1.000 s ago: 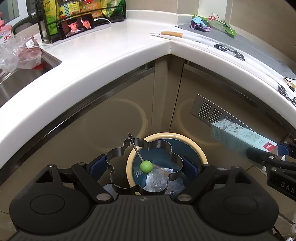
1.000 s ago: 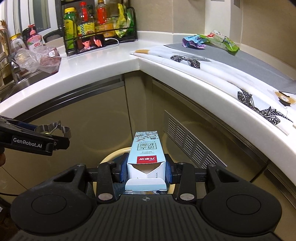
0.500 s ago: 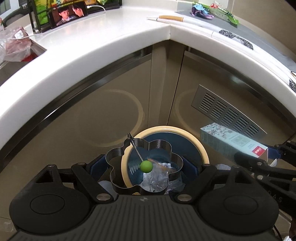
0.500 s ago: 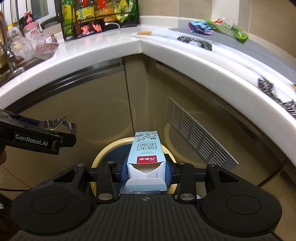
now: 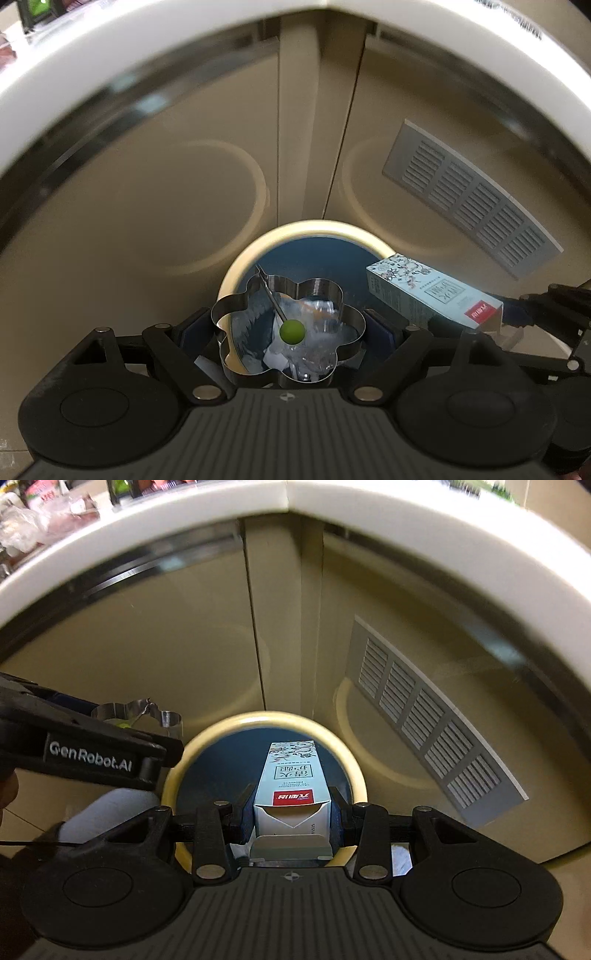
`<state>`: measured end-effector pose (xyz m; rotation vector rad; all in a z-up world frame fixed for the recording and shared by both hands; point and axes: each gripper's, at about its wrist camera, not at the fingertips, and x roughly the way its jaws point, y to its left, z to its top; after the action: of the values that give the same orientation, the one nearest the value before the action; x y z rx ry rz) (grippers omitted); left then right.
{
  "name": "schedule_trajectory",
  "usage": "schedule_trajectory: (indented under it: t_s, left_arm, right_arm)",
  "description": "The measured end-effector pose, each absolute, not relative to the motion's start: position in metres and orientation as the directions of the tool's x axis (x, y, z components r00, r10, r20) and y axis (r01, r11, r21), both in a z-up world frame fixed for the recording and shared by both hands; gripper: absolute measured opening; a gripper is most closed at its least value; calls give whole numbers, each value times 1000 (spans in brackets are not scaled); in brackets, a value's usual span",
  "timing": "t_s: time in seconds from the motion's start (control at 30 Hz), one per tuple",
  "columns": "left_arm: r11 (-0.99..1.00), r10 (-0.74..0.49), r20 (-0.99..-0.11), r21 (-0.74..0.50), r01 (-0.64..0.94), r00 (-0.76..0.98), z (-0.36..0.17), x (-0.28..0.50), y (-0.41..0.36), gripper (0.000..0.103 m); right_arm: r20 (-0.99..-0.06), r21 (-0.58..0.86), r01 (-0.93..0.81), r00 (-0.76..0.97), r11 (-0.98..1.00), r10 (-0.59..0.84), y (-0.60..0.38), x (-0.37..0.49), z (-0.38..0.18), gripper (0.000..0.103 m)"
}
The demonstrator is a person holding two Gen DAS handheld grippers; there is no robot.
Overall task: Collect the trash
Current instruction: 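Lower both grippers over the blue bin and open them, dropping cutter and toothpaste box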
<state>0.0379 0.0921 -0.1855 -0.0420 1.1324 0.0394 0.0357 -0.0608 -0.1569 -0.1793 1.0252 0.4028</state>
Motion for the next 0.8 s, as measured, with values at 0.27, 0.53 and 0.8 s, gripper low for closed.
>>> schedule_trajectory:
  t_s: [0.27, 0.53, 0.8]
  left_arm:
    - [999, 17, -929, -2, -50, 370, -215, 56, 93, 89]
    - [998, 37, -946, 18, -62, 321, -239, 69, 96, 89]
    - [998, 59, -969, 48, -52, 241, -273, 86, 94, 89]
  right_arm:
    - [-883, 29, -406, 419, 913, 214, -51, 49, -178, 41]
    - [-907, -7, -387, 391, 922, 157, -44, 61, -194, 41]
    - [-929, -34, -371, 355, 928, 108, -38, 75, -213, 41]
